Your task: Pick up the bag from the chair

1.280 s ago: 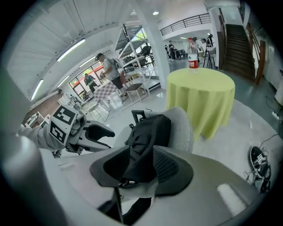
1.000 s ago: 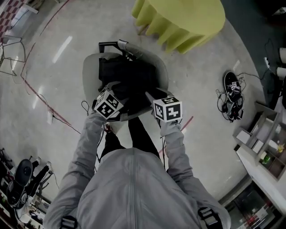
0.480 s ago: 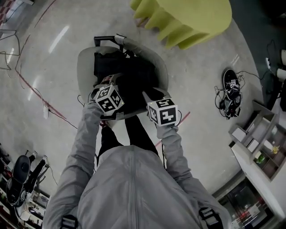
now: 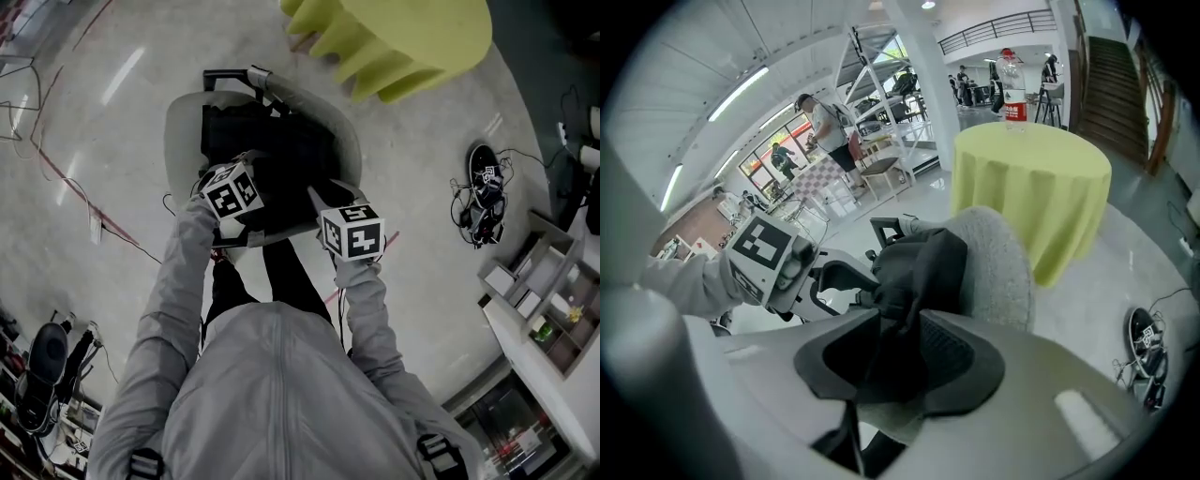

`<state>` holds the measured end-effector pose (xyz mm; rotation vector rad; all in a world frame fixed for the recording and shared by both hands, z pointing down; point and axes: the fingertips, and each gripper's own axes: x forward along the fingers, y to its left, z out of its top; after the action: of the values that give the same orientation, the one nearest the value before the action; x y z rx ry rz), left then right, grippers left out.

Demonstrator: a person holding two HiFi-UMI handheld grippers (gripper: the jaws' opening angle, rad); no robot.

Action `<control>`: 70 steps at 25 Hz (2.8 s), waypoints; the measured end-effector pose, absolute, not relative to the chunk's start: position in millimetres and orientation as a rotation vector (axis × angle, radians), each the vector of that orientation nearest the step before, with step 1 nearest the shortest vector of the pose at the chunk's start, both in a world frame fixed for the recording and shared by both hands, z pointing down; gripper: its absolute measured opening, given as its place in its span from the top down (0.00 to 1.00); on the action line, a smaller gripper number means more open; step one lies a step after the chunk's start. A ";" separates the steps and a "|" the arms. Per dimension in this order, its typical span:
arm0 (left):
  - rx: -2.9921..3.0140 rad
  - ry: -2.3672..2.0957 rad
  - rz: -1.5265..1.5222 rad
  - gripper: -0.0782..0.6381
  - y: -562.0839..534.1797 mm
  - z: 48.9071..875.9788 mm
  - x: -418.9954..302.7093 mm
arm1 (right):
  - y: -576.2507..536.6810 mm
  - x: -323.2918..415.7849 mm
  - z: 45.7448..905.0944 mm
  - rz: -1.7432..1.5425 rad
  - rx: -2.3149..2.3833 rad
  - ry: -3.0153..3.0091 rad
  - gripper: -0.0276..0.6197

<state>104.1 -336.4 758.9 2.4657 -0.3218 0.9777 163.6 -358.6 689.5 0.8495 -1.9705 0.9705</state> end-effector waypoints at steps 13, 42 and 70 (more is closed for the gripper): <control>2.468 -0.454 0.989 0.83 -323.3 749.6 87.3 | -356.0 170.2 692.0 1.068 0.857 -1.903 0.72; 2.367 -0.889 0.104 0.83 -270.8 597.5 -26.5 | -336.5 40.7 511.9 1.271 0.813 -2.593 0.92; 2.826 -0.968 -0.192 0.84 -158.9 385.2 -79.1 | -209.1 4.8 289.3 0.875 1.018 -2.974 0.94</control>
<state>-79.1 -158.9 385.2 2.8261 -0.9677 -0.1915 4.8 -209.1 289.3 1.0175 -2.9740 0.8749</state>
